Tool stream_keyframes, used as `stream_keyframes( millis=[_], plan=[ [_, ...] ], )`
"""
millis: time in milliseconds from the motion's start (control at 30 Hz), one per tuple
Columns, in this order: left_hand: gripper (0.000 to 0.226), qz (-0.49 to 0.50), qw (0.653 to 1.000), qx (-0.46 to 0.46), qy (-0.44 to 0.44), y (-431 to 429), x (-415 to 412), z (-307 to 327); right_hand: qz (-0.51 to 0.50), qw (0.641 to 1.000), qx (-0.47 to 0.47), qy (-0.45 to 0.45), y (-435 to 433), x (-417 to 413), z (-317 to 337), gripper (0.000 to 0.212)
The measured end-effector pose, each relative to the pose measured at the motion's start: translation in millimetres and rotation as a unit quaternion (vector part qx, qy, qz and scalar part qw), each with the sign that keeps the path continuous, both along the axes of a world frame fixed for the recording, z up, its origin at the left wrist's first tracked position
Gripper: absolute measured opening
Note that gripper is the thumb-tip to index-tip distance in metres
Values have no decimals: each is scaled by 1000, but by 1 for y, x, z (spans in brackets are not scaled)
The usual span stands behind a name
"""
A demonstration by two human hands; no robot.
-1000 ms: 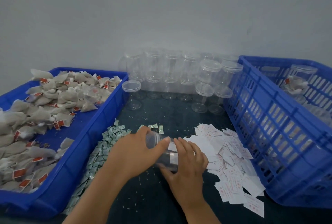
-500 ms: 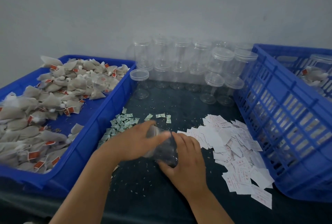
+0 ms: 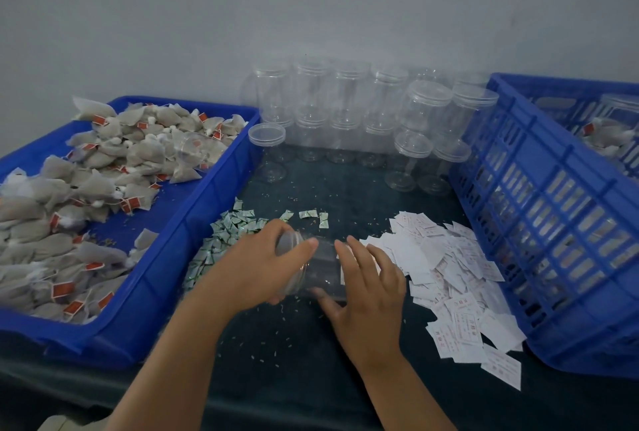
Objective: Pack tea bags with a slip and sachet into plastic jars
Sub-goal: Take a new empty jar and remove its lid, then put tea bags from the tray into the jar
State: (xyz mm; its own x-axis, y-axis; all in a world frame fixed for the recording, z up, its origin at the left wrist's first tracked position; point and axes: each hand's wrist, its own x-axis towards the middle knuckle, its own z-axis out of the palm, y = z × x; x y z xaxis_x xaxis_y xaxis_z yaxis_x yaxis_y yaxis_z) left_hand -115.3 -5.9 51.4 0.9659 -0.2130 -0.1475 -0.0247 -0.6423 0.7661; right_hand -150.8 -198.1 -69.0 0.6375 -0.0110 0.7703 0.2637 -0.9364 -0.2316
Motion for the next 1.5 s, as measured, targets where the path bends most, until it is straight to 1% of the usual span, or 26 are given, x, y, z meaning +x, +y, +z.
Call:
stream_keyframes(
  millis=[133,233,267,300,333,367,400,467,533,600,667,733,800,867,900,967,1033,1067,1133,1233,1300,1367,1400,1433,1467,1500],
  plan=[
    [63,53,987,-93,124,4,9,-3,-11,1000,-9,1,1,0,-2,89],
    [48,26,984,-54,169,7,18,-10,3,1000,-27,9,3,1,-4,86],
    [50,41,976,-71,199,11,20,-9,-1,1000,-29,4,3,1,-4,82],
    [58,59,964,-100,239,16,21,-7,-18,1000,-18,-6,2,2,-3,77],
    [66,70,952,-127,268,22,24,-5,-43,999,8,-11,0,3,-1,75],
    [70,75,942,-159,285,30,27,-3,-62,997,53,-4,-2,4,1,77],
    [68,84,931,-202,291,37,30,-3,-66,992,109,13,-5,5,3,83],
    [54,105,915,-285,264,45,33,-10,-39,972,226,47,-9,4,7,93],
    [39,114,915,-312,229,38,31,-19,-7,942,324,90,-10,2,11,95],
    [30,134,930,-283,190,24,24,-34,24,920,369,126,-10,-2,15,94],
    [23,143,965,-198,97,11,20,-51,61,915,373,141,-9,-5,17,94],
    [22,141,983,-117,-6,3,21,-69,93,912,367,157,-9,-7,19,94],
    [22,144,984,-25,-99,0,22,-82,110,909,360,180,-9,-7,18,95],
    [22,132,968,101,-186,-2,26,-91,109,910,345,203,-9,-7,18,96],
    [24,128,958,150,-210,-3,27,-93,110,911,336,212,-9,-8,18,93],
    [32,119,946,205,-222,-7,26,-94,114,915,319,221,-10,-8,19,92],
    [38,112,945,208,-227,-9,22,-88,116,915,311,231,-10,-9,20,94],
    [38,113,945,192,-239,-9,20,-80,116,914,309,234,-10,-9,20,95],
    [33,126,943,146,-272,-4,15,-57,118,910,315,242,-10,-10,22,97],
    [27,132,935,113,-309,19,8,-4,125,908,321,238,-9,-9,21,93],
    [27,145,934,78,-316,50,10,34,129,906,329,235,-9,-8,21,91],
    [22,156,947,65,-273,91,24,63,132,904,328,240,-10,-7,18,93],
    [21,159,956,95,-226,113,33,73,133,904,325,242,-10,-7,17,94],
    [25,153,962,156,-165,134,42,78,135,905,321,244,-10,-6,17,96],
    [38,133,955,248,-93,155,51,78,138,906,318,245,-9,-7,17,96],
    [53,97,935,340,-13,170,58,74,140,905,317,246,-8,-7,18,96]
  ],
)
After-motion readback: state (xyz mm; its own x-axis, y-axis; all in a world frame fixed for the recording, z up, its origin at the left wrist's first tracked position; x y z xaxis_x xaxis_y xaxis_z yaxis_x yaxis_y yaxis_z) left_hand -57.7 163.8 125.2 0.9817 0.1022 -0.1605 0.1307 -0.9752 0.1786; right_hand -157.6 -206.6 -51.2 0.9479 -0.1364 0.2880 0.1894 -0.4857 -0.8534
